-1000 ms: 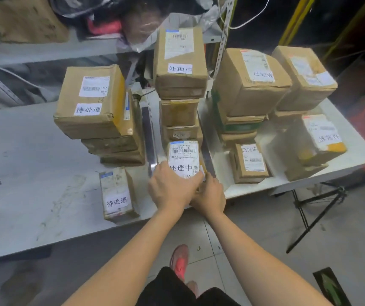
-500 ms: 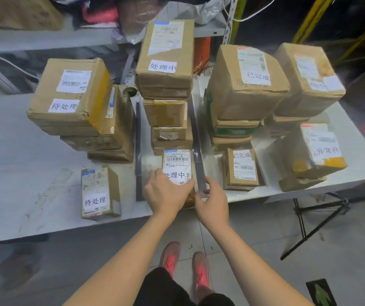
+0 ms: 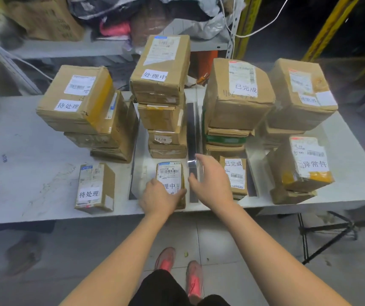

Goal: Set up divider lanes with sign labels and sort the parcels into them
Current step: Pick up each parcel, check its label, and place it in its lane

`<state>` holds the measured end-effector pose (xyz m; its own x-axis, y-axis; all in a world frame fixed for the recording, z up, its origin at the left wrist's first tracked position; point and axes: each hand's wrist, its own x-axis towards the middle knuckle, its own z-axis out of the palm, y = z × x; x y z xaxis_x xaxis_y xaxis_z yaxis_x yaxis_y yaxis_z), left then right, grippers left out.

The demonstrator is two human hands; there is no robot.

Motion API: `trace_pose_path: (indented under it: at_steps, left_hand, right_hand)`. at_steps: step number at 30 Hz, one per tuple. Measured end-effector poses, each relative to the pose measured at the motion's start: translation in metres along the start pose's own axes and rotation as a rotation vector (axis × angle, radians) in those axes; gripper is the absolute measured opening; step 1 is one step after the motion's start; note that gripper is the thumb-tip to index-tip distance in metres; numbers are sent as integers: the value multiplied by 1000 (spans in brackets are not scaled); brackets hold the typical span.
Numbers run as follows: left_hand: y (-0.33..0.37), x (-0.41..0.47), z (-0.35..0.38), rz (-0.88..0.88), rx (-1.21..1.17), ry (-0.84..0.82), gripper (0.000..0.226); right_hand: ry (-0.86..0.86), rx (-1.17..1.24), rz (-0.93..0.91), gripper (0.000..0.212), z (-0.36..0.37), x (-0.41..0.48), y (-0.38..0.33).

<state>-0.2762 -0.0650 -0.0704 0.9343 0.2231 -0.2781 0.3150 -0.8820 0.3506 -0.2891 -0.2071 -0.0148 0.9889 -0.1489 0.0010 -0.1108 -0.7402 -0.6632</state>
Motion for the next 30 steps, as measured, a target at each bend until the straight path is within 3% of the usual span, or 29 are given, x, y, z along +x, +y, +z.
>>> trace_pose_path:
  at_steps: [5,11,15,21,27,30]
  left_hand:
    - [10,8,-64,268,120,67,63]
    - [-23,16,-178,389,249,169,51]
    - [-82,24,-230,325,375,207,47]
    - [-194,50,-273,151,398,190,62]
    - [-330,104,-306,66,378,182,58]
    - [-403,140,-321,18,305,198,47]
  right_hand:
    - [-93,-259,-133,56,-14,28,-19]
    - [-122,-389,-237,56,-15,52,-72]
    - [-110,-392,-356,54,1,58,-121]
    - [-162,-456,-463,50,58,55,-190]
    - [-202,-510,-486,54,151,48,-268]
    - [-227,-506,-412,62,200,46,-309]
